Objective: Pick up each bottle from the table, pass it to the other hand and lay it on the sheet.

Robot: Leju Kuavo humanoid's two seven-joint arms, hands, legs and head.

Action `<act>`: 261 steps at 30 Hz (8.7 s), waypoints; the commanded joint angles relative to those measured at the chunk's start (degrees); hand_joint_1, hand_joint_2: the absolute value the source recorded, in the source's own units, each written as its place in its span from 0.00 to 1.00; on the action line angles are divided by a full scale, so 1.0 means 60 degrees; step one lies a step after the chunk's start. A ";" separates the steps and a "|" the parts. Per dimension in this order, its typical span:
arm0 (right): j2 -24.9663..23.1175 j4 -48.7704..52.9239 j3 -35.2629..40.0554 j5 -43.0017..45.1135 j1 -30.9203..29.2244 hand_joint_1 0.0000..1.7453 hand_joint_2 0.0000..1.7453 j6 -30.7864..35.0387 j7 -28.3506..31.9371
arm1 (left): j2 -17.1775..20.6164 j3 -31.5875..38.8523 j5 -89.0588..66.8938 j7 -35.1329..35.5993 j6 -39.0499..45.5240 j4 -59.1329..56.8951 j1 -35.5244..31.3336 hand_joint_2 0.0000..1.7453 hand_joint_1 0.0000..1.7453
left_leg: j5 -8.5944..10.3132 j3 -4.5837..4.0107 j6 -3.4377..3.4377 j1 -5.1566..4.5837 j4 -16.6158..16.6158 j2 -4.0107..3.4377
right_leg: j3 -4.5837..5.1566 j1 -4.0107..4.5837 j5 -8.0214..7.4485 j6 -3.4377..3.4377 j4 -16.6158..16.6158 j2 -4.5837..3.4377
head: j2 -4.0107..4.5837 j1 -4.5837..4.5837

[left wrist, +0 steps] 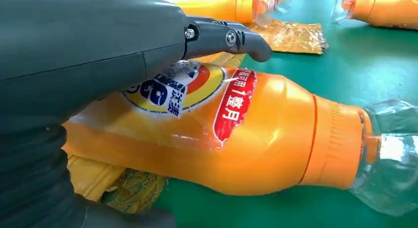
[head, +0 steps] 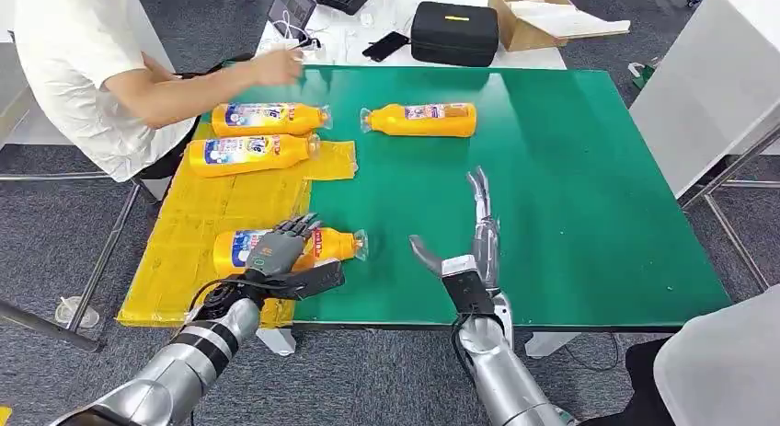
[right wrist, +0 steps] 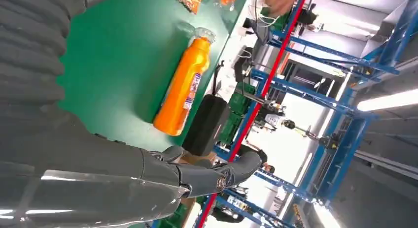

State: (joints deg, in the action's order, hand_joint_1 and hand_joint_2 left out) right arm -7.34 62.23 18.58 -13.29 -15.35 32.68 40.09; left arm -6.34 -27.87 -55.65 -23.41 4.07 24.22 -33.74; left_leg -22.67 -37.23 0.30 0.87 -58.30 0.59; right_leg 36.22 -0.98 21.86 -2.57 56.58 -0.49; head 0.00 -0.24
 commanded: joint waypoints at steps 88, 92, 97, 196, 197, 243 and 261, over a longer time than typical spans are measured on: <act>0.2019 -0.5410 -0.0048 -0.8323 -0.2627 0.00 1.00 -0.2765 -0.6632 | -0.0775 -0.1818 0.7212 0.0659 0.0715 0.7424 0.3750 1.00 0.00 | -0.0009 0.0054 0.0017 -0.0005 0.0004 0.0000 | -0.0055 0.0001 0.0001 -0.0001 -0.0017 0.0013 | 0.0000 0.0000; 0.2143 -0.5588 -0.0150 -0.8259 -0.2597 0.00 1.00 -0.3371 -0.6795 | -0.0836 -0.1823 0.7164 0.0702 0.0704 0.7407 0.3785 1.00 0.00 | -0.0008 0.0062 0.0018 -0.0004 0.0005 0.0015 | -0.0066 0.0003 0.0005 0.0000 -0.0019 0.0030 | 0.0000 0.0000; 0.2185 -0.5802 -0.0300 -0.7862 -0.2661 1.00 1.00 -0.4132 -0.6364 | -0.0862 -0.1806 0.7170 0.0684 0.0684 0.7292 0.3765 1.00 0.00 | -0.0005 0.0073 0.0019 -0.0002 0.0007 0.0014 | -0.0079 0.0004 0.0000 -0.0002 -0.0026 0.0027 | 0.0000 0.0004; -0.0256 -0.1875 0.2343 -0.1747 -0.0676 1.00 1.00 -0.2362 -0.0196 | -0.0996 -0.1820 1.3277 0.0105 0.0144 0.8099 0.3102 1.00 0.00 | -0.0022 0.0017 0.0004 0.0001 -0.0001 -0.0002 | -0.0015 0.0006 0.0011 0.0003 -0.0008 0.0011 | 0.0000 0.0000; -0.0258 -0.1916 0.2360 -0.1733 -0.0694 1.00 1.00 -0.2376 -0.0198 | -0.0972 -0.1848 1.3349 0.0100 0.0065 0.8128 0.3102 1.00 0.00 | -0.0031 0.0034 0.0005 0.0003 -0.0003 -0.0011 | -0.0031 0.0011 0.0017 0.0010 -0.0008 0.0006 | 0.0000 -0.0004; -0.0257 -0.2380 0.2597 -0.1099 0.0015 0.00 0.00 -0.1044 -0.0014 | -0.0588 -0.0963 0.9596 -0.0760 0.3934 0.5670 0.2358 1.00 1.00 | -0.0015 0.0019 0.0002 -0.0003 0.0016 -0.0006 | -0.0009 0.0002 0.0005 0.0004 -0.0020 0.0009 | 0.0000 -0.0004; -0.0075 0.0507 0.0763 -0.0748 0.0780 0.00 1.00 0.1221 -0.0014 | 0.0335 -0.0280 0.1594 0.1445 0.5928 0.2809 0.1198 1.00 1.00 | -0.0027 0.0022 0.0004 0.0001 0.0003 -0.0024 | -0.0009 0.0007 0.0013 0.0006 -0.0008 -0.0005 | 0.0000 0.0000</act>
State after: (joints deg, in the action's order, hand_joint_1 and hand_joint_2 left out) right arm -8.85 56.85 29.35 -17.53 -12.72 39.67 40.04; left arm -6.93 -30.34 -38.83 -19.15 39.10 50.41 -22.45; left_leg -22.70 -37.40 0.30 0.86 -58.30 0.53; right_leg 36.47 -0.98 21.83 -2.65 56.56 -0.52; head 0.00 -0.24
